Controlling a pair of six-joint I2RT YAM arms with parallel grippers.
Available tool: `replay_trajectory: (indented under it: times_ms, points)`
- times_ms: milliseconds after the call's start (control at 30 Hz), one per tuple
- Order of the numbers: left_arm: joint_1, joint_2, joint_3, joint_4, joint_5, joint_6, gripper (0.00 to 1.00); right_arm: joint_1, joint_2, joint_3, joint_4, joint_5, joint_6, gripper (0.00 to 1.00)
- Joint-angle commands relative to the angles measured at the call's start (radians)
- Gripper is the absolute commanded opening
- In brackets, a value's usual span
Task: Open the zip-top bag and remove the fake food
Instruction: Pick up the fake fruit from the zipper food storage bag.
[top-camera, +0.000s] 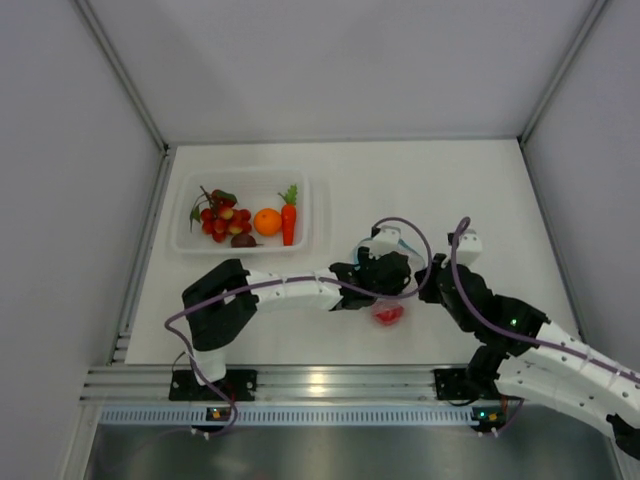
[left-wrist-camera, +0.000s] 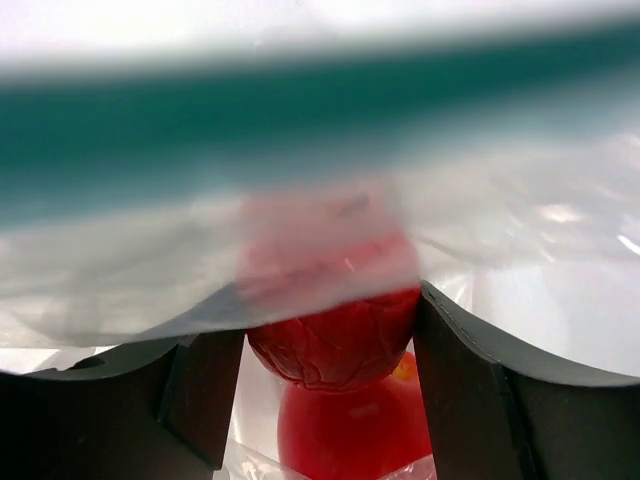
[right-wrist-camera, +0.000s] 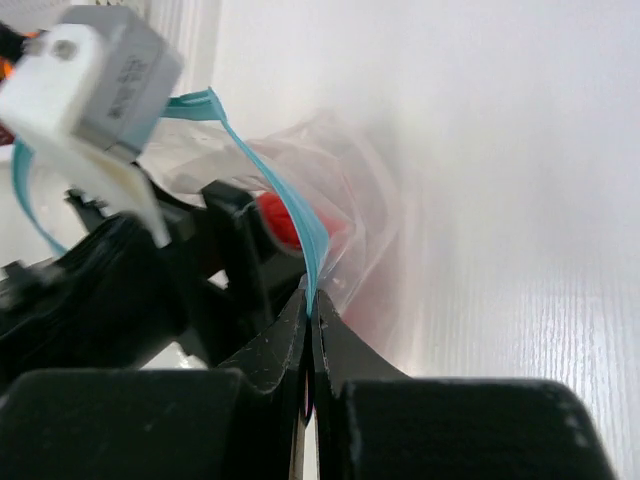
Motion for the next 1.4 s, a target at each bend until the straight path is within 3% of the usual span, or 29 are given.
replay_trajectory:
  times_ms: [0,433,600,667,767,1000,1233,1367]
  points:
    - [-0.014,-0.130,-0.114,0.107,-0.025,0.040,0.00,-0.014,0.070,0.061,0.032,0.019,-0.081,0.00]
    - [-0.017,-0.380,-0.379,0.376,0.200,0.198,0.00,-0.014,0.285,0.098,0.207,-0.184,-0.148,0.00]
    - [-0.017,-0.440,-0.415,0.381,0.184,0.243,0.00,-0.012,0.347,0.141,0.206,-0.224,-0.171,0.00]
    - [-0.017,-0.478,-0.424,0.381,0.104,0.244,0.00,-0.008,0.371,0.153,0.200,-0.234,-0.180,0.00]
    - [-0.017,-0.513,-0.421,0.347,0.021,0.220,0.00,0.034,0.360,0.147,0.195,-0.166,-0.153,0.00]
    - [-0.017,-0.600,-0.416,0.318,0.092,0.159,0.00,0.068,0.445,0.196,0.131,-0.002,-0.112,0.00]
    - [-0.017,-0.716,-0.432,0.263,0.093,0.091,0.00,0.063,0.489,0.211,0.129,0.049,-0.105,0.00]
    - [-0.012,-0.753,-0.394,0.131,-0.002,0.051,0.00,0.052,0.488,0.201,0.151,0.049,-0.098,0.00]
